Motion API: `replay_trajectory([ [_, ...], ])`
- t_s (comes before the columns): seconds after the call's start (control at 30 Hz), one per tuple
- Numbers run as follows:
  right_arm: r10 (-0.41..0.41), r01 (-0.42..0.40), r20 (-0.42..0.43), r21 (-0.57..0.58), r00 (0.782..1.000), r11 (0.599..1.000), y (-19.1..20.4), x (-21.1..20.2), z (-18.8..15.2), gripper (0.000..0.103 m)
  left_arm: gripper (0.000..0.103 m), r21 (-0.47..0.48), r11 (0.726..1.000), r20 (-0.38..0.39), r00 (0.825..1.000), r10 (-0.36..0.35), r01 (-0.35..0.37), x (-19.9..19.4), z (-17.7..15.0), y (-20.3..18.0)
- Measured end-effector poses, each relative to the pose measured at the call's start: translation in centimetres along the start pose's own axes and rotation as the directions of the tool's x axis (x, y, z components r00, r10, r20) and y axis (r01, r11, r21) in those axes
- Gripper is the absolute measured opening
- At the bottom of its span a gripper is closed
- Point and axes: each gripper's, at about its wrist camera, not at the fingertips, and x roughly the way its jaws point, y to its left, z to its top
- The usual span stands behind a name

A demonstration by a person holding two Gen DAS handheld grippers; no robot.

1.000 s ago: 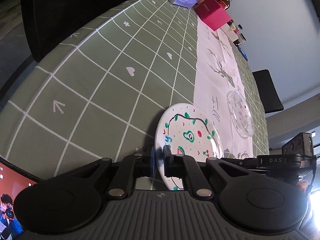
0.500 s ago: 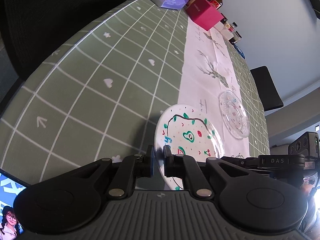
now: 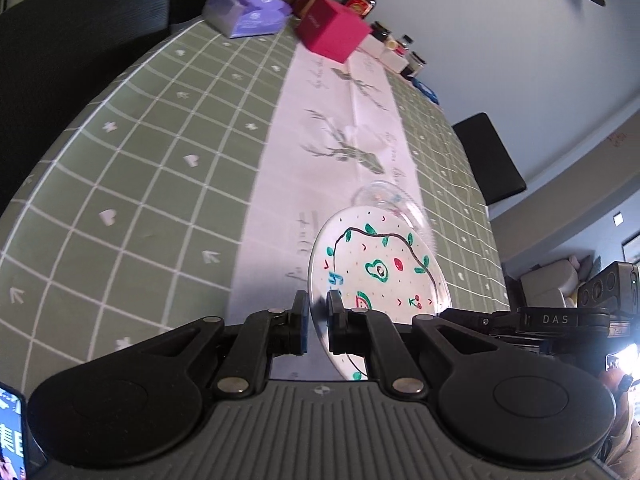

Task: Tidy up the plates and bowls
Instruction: 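Carry the Fruity plate over the glass plate and lower it on top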

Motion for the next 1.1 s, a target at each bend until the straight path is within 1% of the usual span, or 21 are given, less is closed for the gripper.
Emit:
replay_trajectory([
  [0.27, -0.002, -0.001, 0.094, 0.026, 0.996, 1.0, -2.8, -6.6, -1.8, 0.006, 0.009, 0.076, 0.997, -0.024, 0.999, -0.031, 0.033, 0.5, -1.2, -6.4],
  [0.47, -0.033, 0.025, 0.154, 0.056, 0.987, 0.998, -5.6, -11.7, -3.9, 0.006, 0.009, 0.128, 0.99, -0.078, 0.996, -0.047, 0.056, 1.6, -3.5, -11.2],
  [0.57, -0.045, 0.03, 0.174, 0.093, 0.984, 0.995, -7.9, -13.5, -5.3, 0.006, 0.009, 0.154, 0.985, -0.116, 0.991, -0.061, 0.079, 2.6, -5.1, -13.3],
  [0.67, -0.061, 0.035, 0.181, 0.141, 0.982, 0.989, -10.5, -14.8, -6.9, 0.007, 0.009, 0.175, 0.98, -0.162, 0.985, -0.061, 0.089, 3.9, -6.7, -14.8],
  [0.87, -0.091, 0.055, 0.177, 0.2, 0.98, 0.978, -14.4, -15.9, -10.1, 0.006, 0.009, 0.197, 0.978, -0.231, 0.973, -0.022, 0.069, 6.5, -9.8, -16.5],
  [0.97, -0.099, 0.06, 0.168, 0.223, 0.981, 0.973, -15.6, -15.7, -11.2, 0.006, 0.01, 0.201, 0.978, -0.255, 0.967, 0.006, 0.048, 7.6, -10.8, -16.7],
  [1.1, -0.114, 0.077, 0.154, 0.227, 0.981, 0.971, -16.4, -15.3, -11.9, 0.006, 0.011, 0.207, 0.978, -0.268, 0.962, 0.044, 0.013, 8.6, -11.7, -16.8],
])
